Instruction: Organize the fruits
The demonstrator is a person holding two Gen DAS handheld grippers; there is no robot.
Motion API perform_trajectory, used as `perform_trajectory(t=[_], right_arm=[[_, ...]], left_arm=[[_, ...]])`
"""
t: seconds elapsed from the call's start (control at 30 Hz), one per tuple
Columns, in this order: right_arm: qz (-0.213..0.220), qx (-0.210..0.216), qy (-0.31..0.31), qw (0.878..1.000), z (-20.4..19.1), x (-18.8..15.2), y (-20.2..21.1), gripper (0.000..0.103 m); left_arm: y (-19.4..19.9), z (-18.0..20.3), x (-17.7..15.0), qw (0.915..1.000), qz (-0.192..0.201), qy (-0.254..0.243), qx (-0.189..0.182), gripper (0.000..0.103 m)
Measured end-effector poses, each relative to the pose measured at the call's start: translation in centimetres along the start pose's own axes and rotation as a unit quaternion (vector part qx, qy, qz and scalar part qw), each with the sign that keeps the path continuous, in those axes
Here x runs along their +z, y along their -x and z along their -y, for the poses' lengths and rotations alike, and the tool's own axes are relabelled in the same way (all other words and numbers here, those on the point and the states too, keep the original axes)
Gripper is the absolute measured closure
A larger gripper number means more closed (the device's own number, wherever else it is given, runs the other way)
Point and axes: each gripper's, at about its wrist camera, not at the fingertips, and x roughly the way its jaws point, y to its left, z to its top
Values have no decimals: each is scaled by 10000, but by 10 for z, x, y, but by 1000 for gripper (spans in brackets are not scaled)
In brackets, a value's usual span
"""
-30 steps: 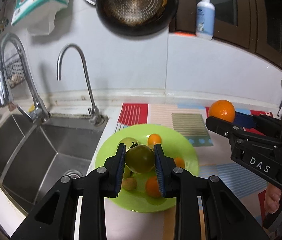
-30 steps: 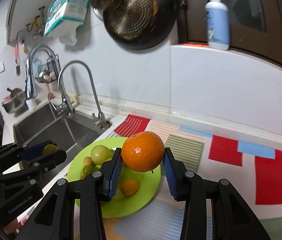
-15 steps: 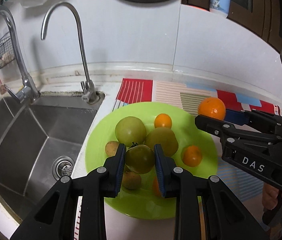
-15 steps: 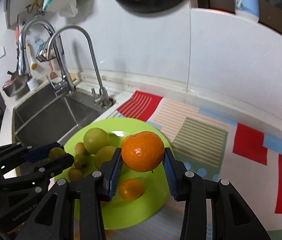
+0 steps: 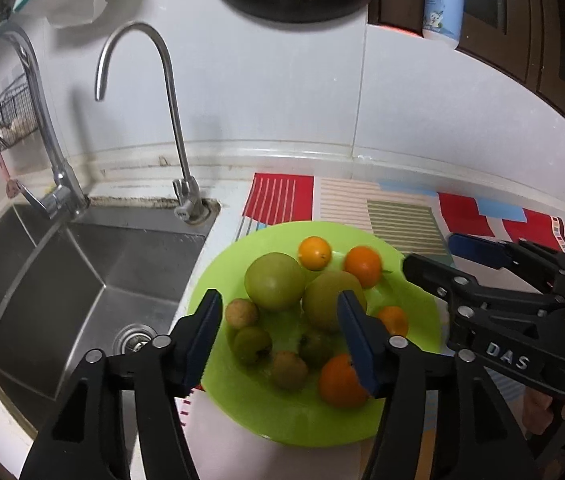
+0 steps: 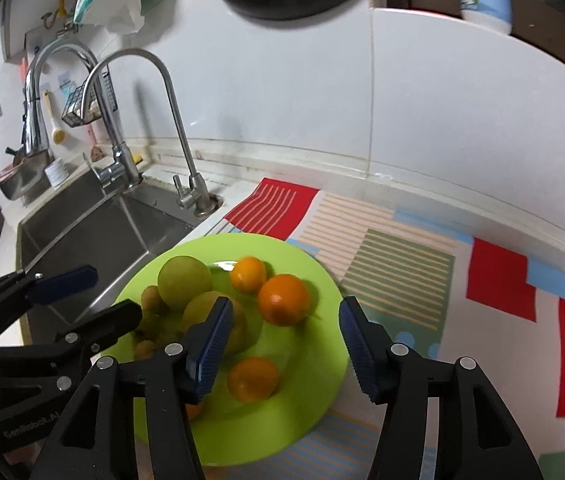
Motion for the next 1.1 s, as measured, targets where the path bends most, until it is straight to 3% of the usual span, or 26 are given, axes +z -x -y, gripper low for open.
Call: perform_trajectory(t=[0.07, 0.27, 0.67, 1.1], right_arm=[[57, -132, -99, 9998, -1, -5, 11, 37], [263, -588, -487, 9967, -3, -20, 43, 32], [822, -1700, -1060, 9763, -18, -52, 120, 17], [1061, -1970, -1131, 9681, -35, -92, 198, 16]], left_arm=[[6, 1, -1, 9999, 78, -80, 30, 36], [19, 1, -5, 9992, 234, -327, 9, 24], [67, 3, -18, 9941, 639, -791, -390, 16], [140, 18, -53, 9909, 1064, -710, -408, 13]])
